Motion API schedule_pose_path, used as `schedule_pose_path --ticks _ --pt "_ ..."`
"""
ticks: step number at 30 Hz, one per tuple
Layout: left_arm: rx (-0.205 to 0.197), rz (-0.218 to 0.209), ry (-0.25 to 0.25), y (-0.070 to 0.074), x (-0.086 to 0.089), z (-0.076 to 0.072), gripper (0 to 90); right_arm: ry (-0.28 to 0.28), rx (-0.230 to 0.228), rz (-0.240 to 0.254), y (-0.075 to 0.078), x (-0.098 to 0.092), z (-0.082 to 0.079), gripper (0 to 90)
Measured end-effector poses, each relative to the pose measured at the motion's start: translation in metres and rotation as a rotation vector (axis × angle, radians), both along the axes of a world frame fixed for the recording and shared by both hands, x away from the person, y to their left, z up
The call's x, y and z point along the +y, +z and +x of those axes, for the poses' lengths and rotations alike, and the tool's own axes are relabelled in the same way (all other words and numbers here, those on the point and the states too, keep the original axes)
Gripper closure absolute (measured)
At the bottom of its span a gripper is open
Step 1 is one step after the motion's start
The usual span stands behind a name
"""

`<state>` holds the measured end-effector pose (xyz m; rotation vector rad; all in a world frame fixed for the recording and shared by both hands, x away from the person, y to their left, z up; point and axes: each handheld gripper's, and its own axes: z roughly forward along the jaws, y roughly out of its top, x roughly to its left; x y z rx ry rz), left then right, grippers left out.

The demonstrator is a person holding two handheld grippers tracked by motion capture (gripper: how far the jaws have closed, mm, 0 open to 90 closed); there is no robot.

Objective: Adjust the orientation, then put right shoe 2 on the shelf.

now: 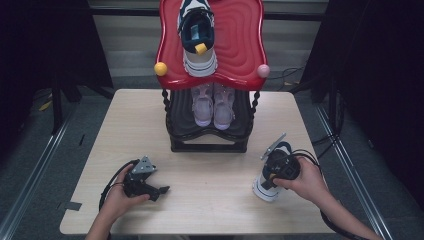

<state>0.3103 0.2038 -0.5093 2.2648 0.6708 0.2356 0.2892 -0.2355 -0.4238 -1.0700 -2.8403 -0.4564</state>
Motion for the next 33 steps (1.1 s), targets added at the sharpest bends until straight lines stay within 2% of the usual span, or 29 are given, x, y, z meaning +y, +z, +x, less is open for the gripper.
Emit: schedule_pose_path --ticks 10,16,20,28,33 --pt "0.0 0.003 -0.014 -0.001 -0.002 0.0 2.6 0.08 -0.032 -0.019 0.024 -0.002 0.0 71.1" --pt "0.0 0.001 -0.017 -0.001 -0.002 0.001 1.4 0.098 -0.044 -0.033 0.044 -0.003 -0.001 71.1" --pt "0.003 0.015 -0.031 -0.001 -0.003 0.001 0.0 0.114 -0.058 -0.026 0.055 -0.004 -0.002 71.1" --pt "0.004 0.015 -0.031 -0.001 -0.002 0.001 0.0 0.135 -0.063 -0.026 0.074 -0.006 -0.001 70.9" --pt "0.004 0.014 -0.031 -0.001 -0.003 0.001 0.0 0.148 -0.071 -0.046 0.087 -0.006 0.0 70.9"
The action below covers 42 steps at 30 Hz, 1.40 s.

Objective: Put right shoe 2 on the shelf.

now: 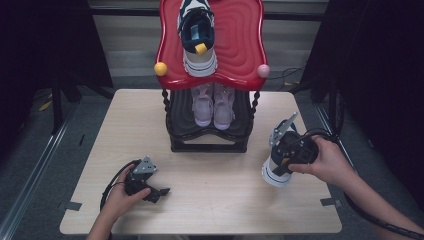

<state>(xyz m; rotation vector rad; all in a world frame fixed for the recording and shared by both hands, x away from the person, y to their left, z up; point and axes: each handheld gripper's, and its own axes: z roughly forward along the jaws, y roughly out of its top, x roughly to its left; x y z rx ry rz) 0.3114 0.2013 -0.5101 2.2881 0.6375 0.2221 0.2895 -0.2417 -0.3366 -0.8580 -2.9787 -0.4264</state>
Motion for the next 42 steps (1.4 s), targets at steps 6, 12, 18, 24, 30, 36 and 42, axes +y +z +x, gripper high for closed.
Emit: schedule_pose_path --ticks 6,12,18,24,30,36,42 --pt "0.0 -0.005 0.003 0.0 0.0 0.0 0.0 0.029 -0.019 -0.007 0.022 -0.001 0.003 70.7" --pt "0.0 -0.004 0.003 0.0 0.0 0.0 0.0 0.041 -0.033 -0.031 0.047 0.0 0.006 70.5" --pt "0.002 -0.002 0.001 0.0 0.0 0.0 0.0 0.06 -0.046 -0.024 0.072 0.001 0.009 70.4" --pt "0.002 -0.002 0.001 0.0 0.0 0.0 0.0 0.082 -0.058 -0.027 0.093 0.004 0.011 70.3" --pt "0.002 -0.002 0.001 0.0 0.0 0.0 0.0 0.093 -0.05 -0.04 0.108 0.003 0.017 70.1" --pt "0.002 -0.002 0.001 0.0 0.0 0.0 0.0 0.095 -0.047 -0.06 0.12 0.004 0.019 69.7" --pt "0.003 -0.002 0.002 0.0 0.0 0.0 0.0 0.094 -0.067 -0.061 0.139 0.009 0.022 69.8"
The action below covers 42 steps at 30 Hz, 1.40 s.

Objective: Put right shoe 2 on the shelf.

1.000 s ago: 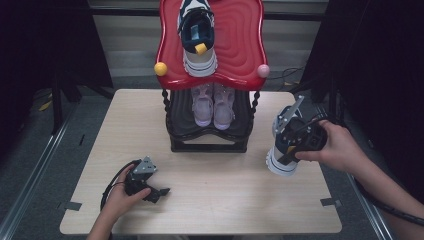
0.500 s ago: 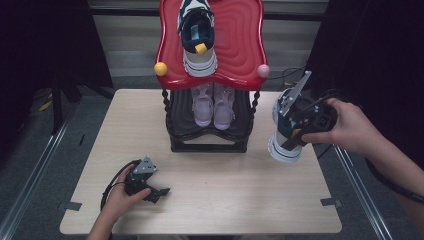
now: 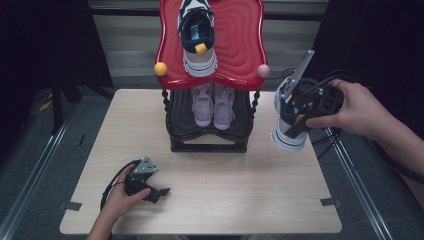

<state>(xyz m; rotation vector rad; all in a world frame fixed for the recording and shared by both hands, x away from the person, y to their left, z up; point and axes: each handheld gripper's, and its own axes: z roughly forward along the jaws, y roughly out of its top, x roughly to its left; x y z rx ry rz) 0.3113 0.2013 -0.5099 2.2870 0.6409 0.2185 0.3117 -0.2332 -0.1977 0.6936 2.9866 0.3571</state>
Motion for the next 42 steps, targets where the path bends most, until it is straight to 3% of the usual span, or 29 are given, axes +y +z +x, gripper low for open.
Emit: schedule_pose_path --ticks 18,32,42 --pt "0.001 0.003 -0.005 0.0 0.0 0.0 0.0 -0.014 -0.099 0.002 0.065 0.003 0.012 69.5" --pt "0.0 0.003 -0.006 0.0 0.0 0.0 0.0 -0.013 -0.117 -0.013 0.102 0.014 0.027 69.1" --pt "0.0 0.003 -0.006 0.0 0.0 0.0 0.0 0.001 -0.145 -0.001 0.117 0.026 0.04 68.8"
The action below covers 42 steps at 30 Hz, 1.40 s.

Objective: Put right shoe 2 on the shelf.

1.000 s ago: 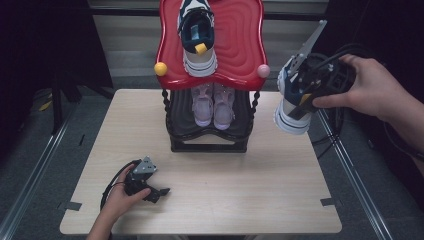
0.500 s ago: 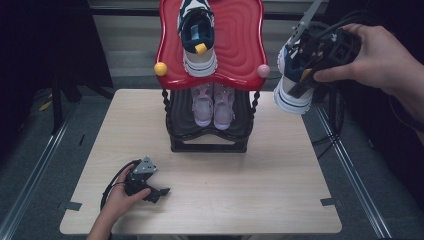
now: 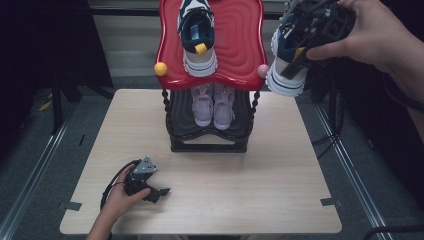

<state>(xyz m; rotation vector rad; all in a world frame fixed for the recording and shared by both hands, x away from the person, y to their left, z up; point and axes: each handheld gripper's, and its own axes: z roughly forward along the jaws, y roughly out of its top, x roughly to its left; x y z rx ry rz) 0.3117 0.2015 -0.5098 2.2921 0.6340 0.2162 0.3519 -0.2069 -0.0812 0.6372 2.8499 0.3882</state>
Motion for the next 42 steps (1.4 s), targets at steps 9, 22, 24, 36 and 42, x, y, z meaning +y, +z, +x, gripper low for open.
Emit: schedule_pose_path --ticks 9,22,24,36,42 --pt "0.001 0.001 0.0 0.0 0.0 0.0 0.0 0.016 -0.029 0.001 0.009 0.014 0.015 68.6" --pt "0.002 0.001 0.0 0.0 0.0 0.0 0.0 0.05 -0.04 -0.008 0.007 0.039 0.035 68.0" --pt "0.001 0.002 -0.001 0.0 0.0 0.0 0.0 0.05 -0.038 -0.001 0.007 0.041 0.037 68.0" --pt "-0.001 -0.002 -0.005 0.0 0.0 0.001 0.0 0.088 -0.062 -0.013 0.006 0.063 0.049 67.8" --pt "0.002 -0.002 -0.008 0.0 0.0 0.001 0.0 0.115 -0.064 -0.011 0.002 0.074 0.057 67.5"
